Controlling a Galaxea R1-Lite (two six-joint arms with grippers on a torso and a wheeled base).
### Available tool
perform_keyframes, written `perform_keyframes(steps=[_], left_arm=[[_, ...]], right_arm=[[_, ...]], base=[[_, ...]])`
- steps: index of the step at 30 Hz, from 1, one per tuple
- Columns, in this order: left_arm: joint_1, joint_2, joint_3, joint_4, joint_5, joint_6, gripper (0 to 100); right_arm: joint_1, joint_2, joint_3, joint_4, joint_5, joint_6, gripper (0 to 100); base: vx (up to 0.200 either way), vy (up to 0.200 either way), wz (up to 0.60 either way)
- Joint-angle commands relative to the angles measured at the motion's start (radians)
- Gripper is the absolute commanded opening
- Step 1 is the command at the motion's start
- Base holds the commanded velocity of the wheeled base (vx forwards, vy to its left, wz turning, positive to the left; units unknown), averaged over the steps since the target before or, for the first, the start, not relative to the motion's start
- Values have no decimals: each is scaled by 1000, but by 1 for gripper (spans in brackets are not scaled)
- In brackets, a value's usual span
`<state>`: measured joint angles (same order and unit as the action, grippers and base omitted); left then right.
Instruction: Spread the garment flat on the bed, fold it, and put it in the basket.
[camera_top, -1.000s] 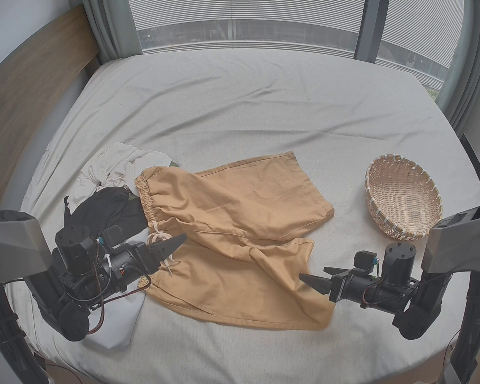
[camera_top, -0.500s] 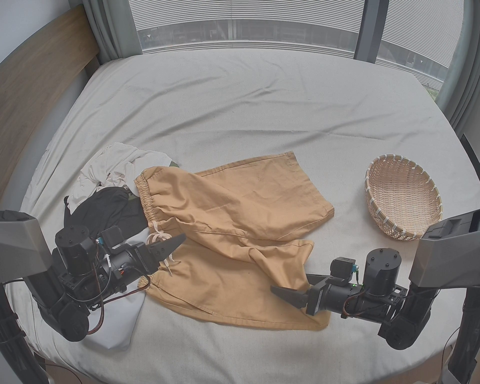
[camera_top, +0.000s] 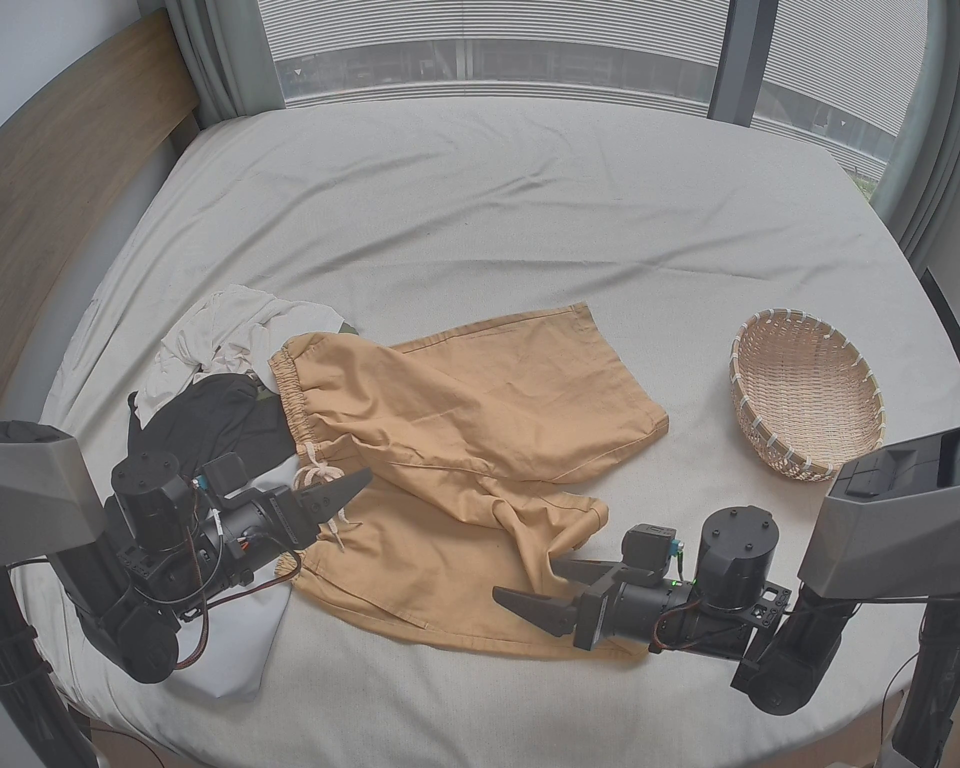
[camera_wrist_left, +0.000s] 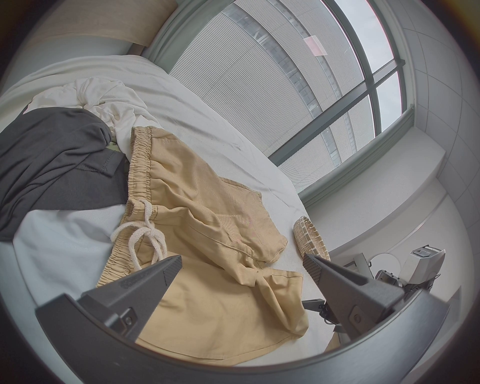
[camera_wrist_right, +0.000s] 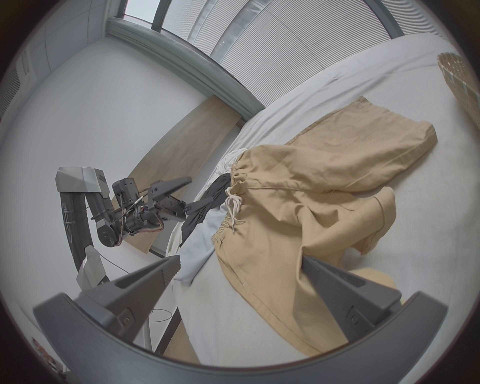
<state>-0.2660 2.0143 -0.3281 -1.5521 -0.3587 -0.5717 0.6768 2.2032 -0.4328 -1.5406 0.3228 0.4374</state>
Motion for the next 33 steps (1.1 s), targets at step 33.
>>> perform_keyframes(steps=[33], left_arm=[[-4, 1, 1, 0, 0, 0, 100]], right_arm=[[-368, 15, 19, -1, -13, -75, 100]], base=[[0, 0, 0]])
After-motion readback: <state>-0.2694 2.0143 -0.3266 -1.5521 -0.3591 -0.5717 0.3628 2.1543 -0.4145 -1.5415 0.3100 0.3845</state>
